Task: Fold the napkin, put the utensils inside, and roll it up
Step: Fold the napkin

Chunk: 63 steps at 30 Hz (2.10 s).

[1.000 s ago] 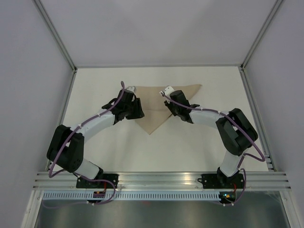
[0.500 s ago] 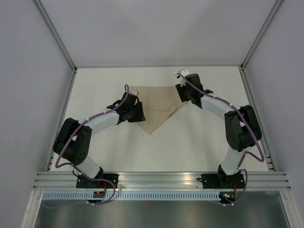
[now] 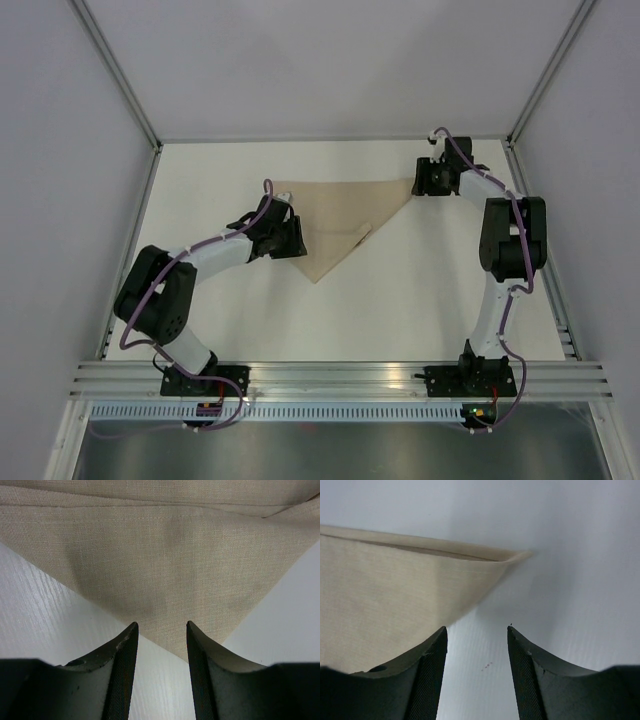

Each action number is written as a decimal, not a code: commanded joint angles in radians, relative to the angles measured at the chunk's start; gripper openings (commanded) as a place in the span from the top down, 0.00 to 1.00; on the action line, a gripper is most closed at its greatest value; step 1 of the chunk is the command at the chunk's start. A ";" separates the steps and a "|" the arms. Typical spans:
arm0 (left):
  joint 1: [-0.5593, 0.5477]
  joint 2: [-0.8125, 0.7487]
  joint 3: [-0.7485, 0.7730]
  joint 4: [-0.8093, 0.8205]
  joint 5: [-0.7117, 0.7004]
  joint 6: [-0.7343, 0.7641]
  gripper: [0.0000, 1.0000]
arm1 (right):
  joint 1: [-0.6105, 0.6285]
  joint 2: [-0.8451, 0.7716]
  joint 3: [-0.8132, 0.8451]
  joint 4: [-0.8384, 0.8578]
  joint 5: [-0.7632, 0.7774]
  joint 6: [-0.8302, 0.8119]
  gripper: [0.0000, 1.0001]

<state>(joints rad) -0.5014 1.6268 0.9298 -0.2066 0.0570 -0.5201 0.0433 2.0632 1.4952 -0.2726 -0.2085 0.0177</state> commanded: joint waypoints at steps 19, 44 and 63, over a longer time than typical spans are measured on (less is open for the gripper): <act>-0.003 -0.027 0.018 0.015 0.017 -0.021 0.52 | -0.140 0.232 0.151 0.091 -0.367 0.356 0.39; -0.003 -0.033 0.020 0.001 0.024 -0.018 0.52 | -0.200 0.219 -0.015 0.391 -0.492 0.574 0.41; -0.005 -0.025 0.023 0.001 0.029 -0.017 0.53 | -0.209 0.275 -0.004 0.461 -0.497 0.653 0.43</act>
<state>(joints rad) -0.5014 1.6245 0.9302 -0.2108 0.0631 -0.5201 -0.1600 2.2948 1.4754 0.1730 -0.7235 0.6510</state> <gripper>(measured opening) 0.477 0.573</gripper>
